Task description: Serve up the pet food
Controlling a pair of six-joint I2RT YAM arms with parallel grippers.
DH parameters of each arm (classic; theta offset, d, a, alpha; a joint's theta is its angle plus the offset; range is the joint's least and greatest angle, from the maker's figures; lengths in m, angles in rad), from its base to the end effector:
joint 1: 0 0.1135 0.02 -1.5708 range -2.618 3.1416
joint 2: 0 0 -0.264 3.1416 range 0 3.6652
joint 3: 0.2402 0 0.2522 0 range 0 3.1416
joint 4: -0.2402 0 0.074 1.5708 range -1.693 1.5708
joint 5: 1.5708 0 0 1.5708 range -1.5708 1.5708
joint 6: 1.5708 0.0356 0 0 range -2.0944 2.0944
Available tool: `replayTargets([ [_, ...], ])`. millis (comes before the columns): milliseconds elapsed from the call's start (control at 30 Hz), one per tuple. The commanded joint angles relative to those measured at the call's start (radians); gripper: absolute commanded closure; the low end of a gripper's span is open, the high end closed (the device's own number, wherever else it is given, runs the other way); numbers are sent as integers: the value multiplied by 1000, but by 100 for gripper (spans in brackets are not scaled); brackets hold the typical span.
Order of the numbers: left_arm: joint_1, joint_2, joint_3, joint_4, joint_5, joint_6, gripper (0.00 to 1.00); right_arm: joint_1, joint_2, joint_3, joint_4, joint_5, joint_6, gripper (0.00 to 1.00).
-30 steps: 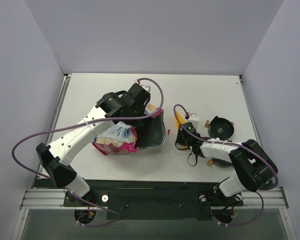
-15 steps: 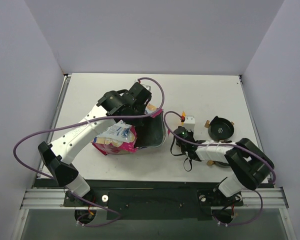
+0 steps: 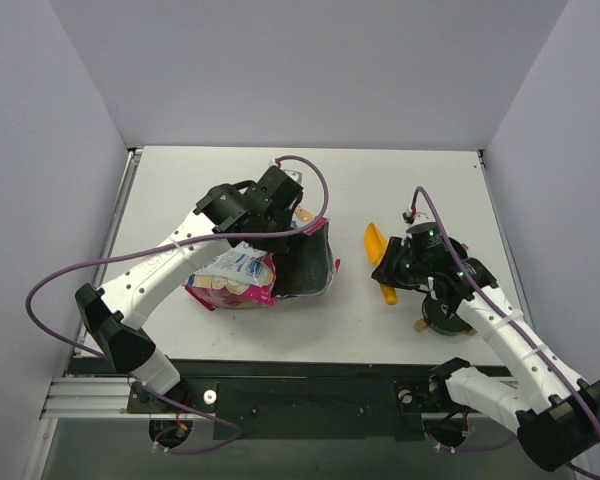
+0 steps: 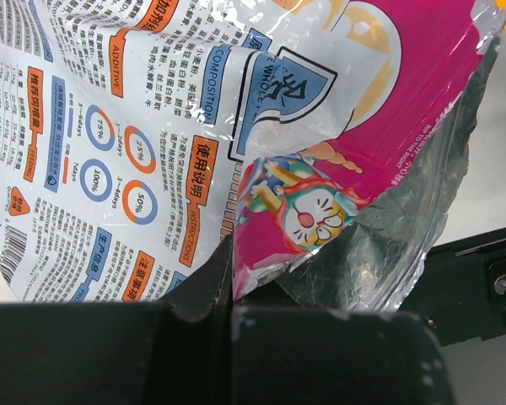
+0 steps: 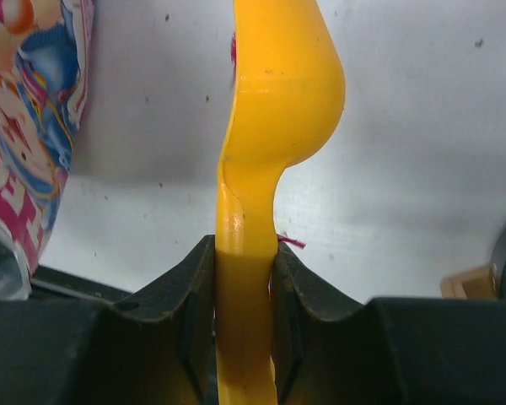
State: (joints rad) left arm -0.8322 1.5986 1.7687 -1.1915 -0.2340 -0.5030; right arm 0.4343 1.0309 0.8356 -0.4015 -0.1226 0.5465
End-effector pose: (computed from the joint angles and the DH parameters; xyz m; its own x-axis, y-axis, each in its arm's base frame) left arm 0.2184 -0.2276 0.3854 -0.8105 0.1937 -0.5528 0.2820 0.9562 -0.0785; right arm 0.2038 0.0993 0.2898 -0.7003 0.2438 -0.6709 -0.1702 0.8558 0.4886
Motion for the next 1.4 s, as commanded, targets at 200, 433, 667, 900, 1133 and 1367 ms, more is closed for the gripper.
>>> replayTargets([
  [200,-2,-63,-14,135,19,-37,100,205,-29,-255,391,315,-34,100],
  [433,27,-77,-17,102,13,-101,100,311,248,-325,699,594,-57,100],
  [667,34,-120,18,90,-89,-101,100,365,382,-424,906,668,-45,85],
  [900,39,-222,-76,167,-94,-111,100,478,532,-510,1131,897,-42,66],
  [1133,39,-261,-103,191,-70,-101,100,622,678,-523,1202,1096,59,67],
  [1367,33,-267,-166,217,-35,-112,100,643,720,-501,1078,1206,233,100],
])
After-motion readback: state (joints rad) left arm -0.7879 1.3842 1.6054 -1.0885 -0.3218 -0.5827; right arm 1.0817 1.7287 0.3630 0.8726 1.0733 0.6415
